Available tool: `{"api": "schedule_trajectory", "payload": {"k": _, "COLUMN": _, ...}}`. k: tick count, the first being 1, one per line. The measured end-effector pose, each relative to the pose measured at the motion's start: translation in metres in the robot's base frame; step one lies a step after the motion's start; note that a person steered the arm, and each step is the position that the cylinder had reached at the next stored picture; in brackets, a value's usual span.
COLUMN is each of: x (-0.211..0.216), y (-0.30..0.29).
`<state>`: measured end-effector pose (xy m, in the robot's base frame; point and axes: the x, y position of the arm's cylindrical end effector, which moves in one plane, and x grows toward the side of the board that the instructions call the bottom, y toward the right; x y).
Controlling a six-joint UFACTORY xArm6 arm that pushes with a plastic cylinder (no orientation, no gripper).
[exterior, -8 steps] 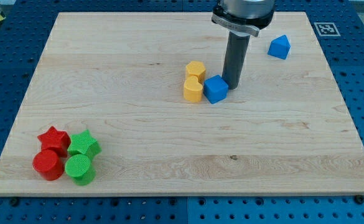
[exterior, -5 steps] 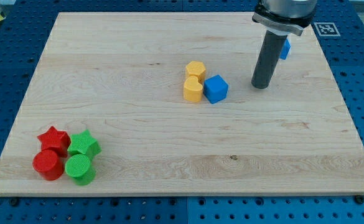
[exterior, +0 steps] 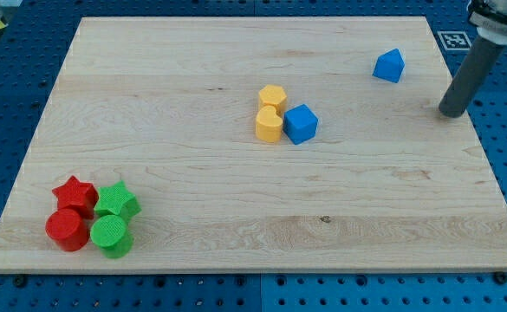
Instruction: Slide the blue triangle closer to the yellow hexagon
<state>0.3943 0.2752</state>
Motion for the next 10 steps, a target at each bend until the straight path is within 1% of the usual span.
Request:
{"api": "schedule_trajectory", "payload": {"k": 2, "x": -0.067, "y": 0.018}}
{"api": "schedule_trajectory", "payload": {"k": 3, "x": -0.108, "y": 0.015}}
{"api": "schedule_trajectory", "payload": {"k": 4, "x": -0.108, "y": -0.027}}
{"api": "schedule_trajectory", "payload": {"k": 5, "x": -0.093, "y": -0.056}}
{"api": "schedule_trajectory", "payload": {"k": 6, "x": -0.092, "y": -0.058}}
{"api": "schedule_trajectory", "payload": {"k": 7, "x": -0.080, "y": -0.059}}
{"api": "schedule_trajectory", "payload": {"k": 9, "x": -0.042, "y": -0.066}}
{"api": "schedule_trajectory", "payload": {"k": 10, "x": -0.033, "y": -0.081}}
